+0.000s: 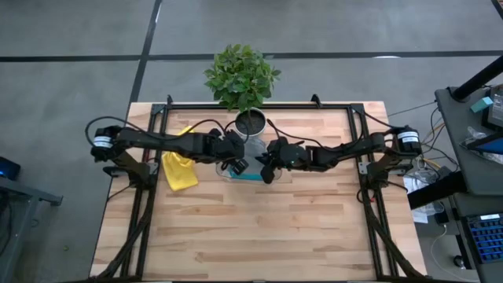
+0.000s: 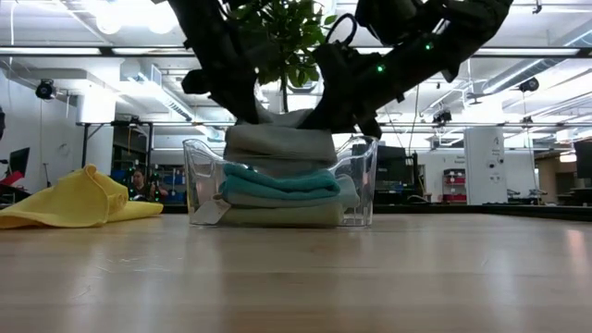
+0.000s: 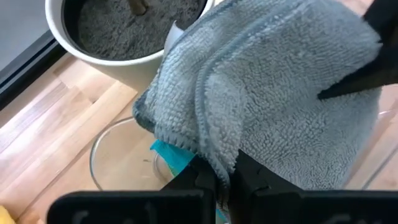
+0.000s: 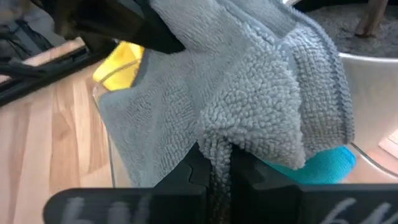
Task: Fold microfiber towels
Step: Stack the folded gray microfiber cloth on top of the folded blue microfiber cloth
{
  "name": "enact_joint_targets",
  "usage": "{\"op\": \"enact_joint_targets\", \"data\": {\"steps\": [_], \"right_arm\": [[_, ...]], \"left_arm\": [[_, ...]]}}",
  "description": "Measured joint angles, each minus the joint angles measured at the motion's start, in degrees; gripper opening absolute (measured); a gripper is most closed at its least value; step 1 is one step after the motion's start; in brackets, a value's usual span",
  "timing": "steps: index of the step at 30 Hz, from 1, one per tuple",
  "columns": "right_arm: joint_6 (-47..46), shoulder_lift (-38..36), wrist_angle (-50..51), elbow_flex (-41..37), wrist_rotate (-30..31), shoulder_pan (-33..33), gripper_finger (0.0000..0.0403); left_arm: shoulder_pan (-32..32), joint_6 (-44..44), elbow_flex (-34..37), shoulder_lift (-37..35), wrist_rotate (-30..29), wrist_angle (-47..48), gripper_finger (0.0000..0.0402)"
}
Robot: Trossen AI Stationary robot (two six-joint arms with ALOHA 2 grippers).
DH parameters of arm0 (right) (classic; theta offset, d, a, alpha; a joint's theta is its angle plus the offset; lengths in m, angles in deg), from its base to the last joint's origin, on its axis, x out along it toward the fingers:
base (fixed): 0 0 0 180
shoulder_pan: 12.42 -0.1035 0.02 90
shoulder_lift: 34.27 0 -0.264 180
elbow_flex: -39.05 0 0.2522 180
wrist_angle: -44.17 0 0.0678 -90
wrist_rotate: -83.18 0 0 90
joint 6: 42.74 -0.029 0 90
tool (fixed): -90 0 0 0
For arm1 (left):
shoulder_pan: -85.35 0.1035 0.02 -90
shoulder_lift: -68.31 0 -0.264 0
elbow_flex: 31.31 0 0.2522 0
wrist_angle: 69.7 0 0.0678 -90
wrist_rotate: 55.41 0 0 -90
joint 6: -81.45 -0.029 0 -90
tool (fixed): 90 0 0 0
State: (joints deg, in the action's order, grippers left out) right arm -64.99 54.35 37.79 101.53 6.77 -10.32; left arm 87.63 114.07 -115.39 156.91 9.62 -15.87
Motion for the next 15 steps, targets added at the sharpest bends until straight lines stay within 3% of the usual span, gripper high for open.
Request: {"op": "enact_joint_targets", "data": {"steps": [15], "right_arm": [[-0.2,0.4,7.0,3.5,0.0,-0.1,0.0017]], "left_arm": [[0.0,0.0,0.5,4.1,-0.8,-0.8,0.0001]]}}
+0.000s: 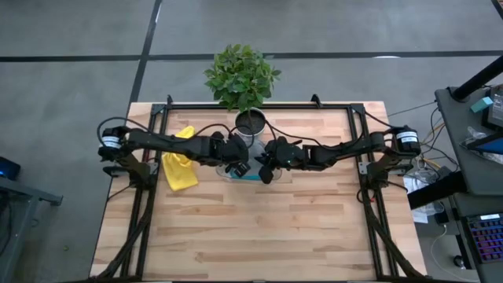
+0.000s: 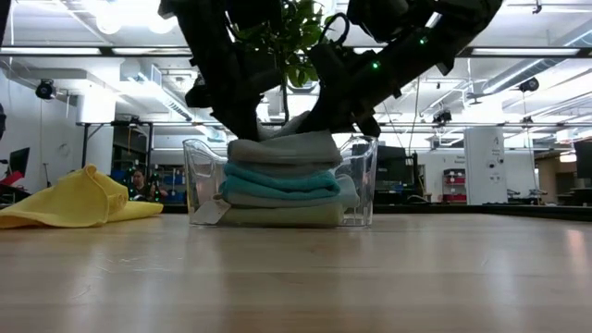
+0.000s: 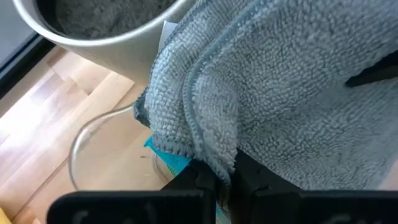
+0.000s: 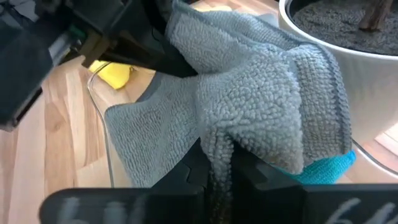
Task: Fold microfiber towels
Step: Stack the folded gray microfiber cloth on top of the folded blue microfiber cloth
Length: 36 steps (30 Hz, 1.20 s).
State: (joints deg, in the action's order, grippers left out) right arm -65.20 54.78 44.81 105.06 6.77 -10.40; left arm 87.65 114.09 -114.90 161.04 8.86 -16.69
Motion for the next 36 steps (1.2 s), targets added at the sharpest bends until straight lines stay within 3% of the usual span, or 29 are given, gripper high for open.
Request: {"op": "enact_joint_targets", "data": {"steps": [10,20,30,36], "right_arm": [[-0.4,-0.4,1.1,0.0,0.0,0.0,0.0093],[-0.5,-3.8,6.5,0.0,0.0,0.1,0.0178],[-0.5,-9.4,16.2,0.0,1.5,0.0,0.0183],[-0.1,-15.2,19.7,-1.8,1.7,-2.8,0.0175]], "left_arm": [[0.0,0.0,0.0,0.5,-0.1,0.4,0.0006],[0.0,-0.5,0.0,0.5,-0.1,0.4,0.0084],[0.0,-0.4,0.0,-2.1,0.0,3.9,0.0098],[-1.2,-0.3,0.0,-2.8,3.1,1.7,0.0098]]}}
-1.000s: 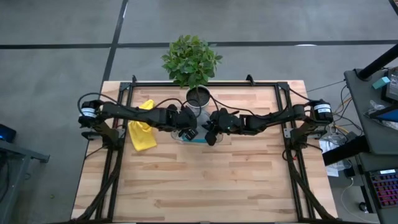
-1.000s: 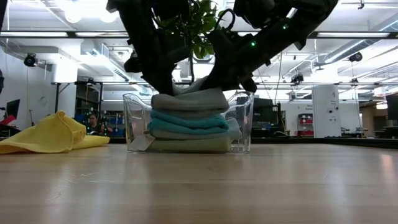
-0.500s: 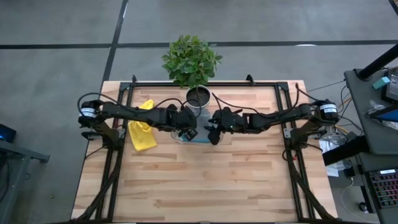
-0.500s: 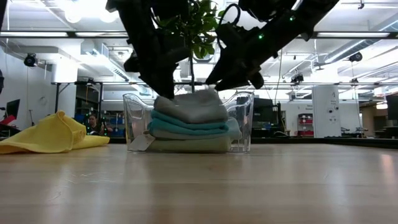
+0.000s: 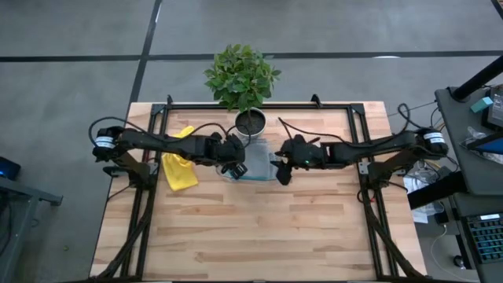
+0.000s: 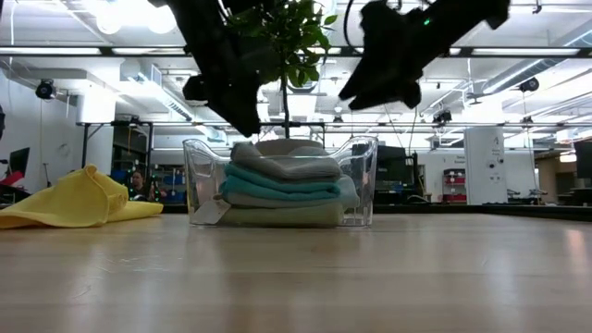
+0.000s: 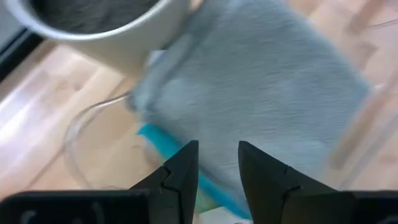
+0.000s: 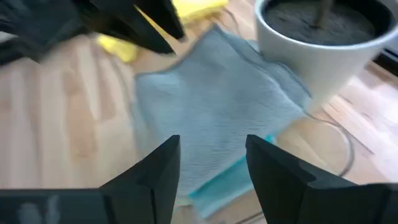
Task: Fold microfiber towels
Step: Stack the folded gray microfiber cloth on top of the folded blue microfiber cloth, then fold the yellow microfiber cloth
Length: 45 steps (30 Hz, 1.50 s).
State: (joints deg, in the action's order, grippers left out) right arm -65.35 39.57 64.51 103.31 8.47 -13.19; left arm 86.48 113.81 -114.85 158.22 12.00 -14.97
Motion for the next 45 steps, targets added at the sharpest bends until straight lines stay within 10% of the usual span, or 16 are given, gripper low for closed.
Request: {"op": "enact_joint_targets", "data": {"steps": [19,45], "right_arm": [[-0.3,-6.4,-1.4,-8.8,8.4,-18.5,0.0104],[-0.8,-6.2,-6.1,-14.8,13.2,-26.8,0.0100]], "left_arm": [[-4.6,4.2,-4.7,-1.2,4.9,9.6,0.0097],[-11.3,43.6,12.5,-4.8,10.1,34.1,0.0135]]}}
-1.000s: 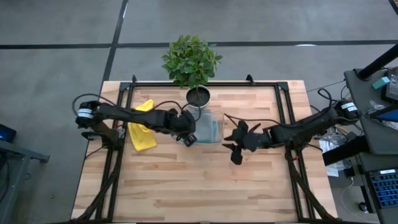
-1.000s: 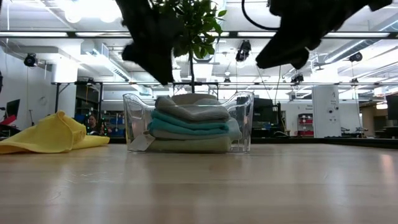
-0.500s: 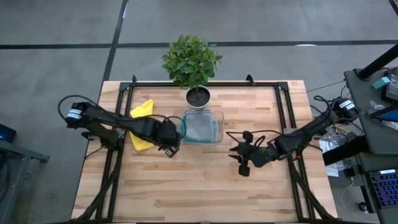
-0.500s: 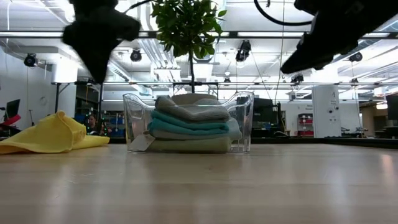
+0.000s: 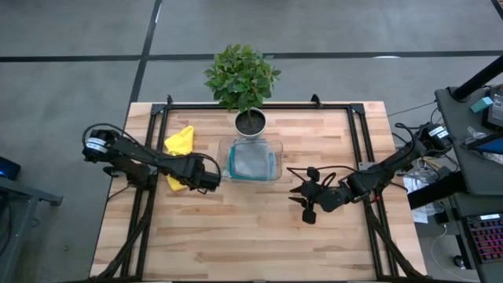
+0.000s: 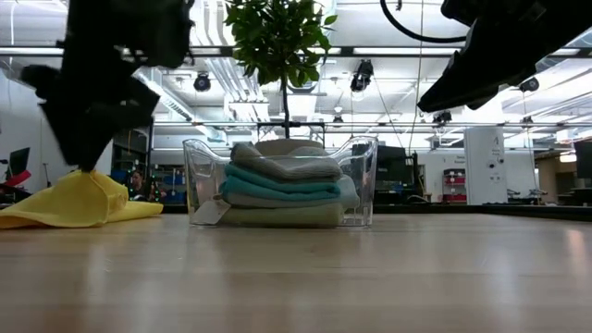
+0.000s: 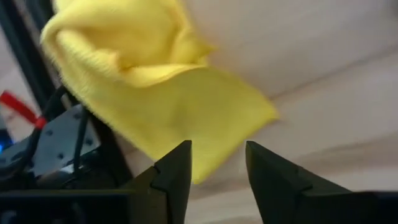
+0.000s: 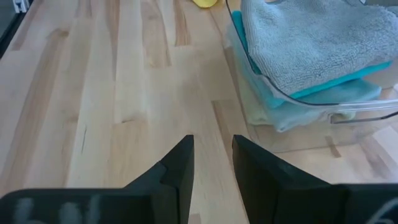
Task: Fold microfiber towels
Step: Fold the yellow microfiber cloth
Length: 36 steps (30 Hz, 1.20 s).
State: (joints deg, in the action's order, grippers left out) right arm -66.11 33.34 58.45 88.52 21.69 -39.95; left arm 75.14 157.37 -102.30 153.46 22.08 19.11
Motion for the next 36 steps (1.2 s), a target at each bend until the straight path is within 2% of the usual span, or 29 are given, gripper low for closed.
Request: {"op": "enact_joint_targets", "data": {"steps": [6,11,16,22,30,33,36], "right_arm": [[0.0,0.0,-0.1,0.0,0.0,0.0,0.0100],[0.0,0.0,-0.8,0.0,0.0,0.0,0.0100],[-0.1,0.0,-1.3,0.0,0.0,0.0,0.0100],[-0.1,0.0,-1.5,0.0,0.0,0.0,0.0100],[-0.2,0.0,-2.2,0.0,0.0,0.0,0.0100],[-0.2,0.0,-2.2,0.0,0.0,0.0,0.0100],[-0.2,0.0,-2.2,0.0,0.0,0.0,0.0100]], "left_arm": [[0.0,6.2,7.0,0.2,0.0,-2.4,0.0161],[0.1,10.4,10.6,0.2,-1.5,-9.7,0.0163],[0.0,8.6,12.6,0.3,-0.3,-19.8,0.0162],[-0.1,6.2,12.7,1.7,-1.4,-20.6,0.0162],[-0.1,6.3,12.6,7.6,-1.4,-21.7,0.0160],[-0.1,6.2,12.6,8.5,-0.8,-22.0,0.0140],[-0.1,6.6,12.7,8.6,-0.4,-22.9,0.0088]]}}
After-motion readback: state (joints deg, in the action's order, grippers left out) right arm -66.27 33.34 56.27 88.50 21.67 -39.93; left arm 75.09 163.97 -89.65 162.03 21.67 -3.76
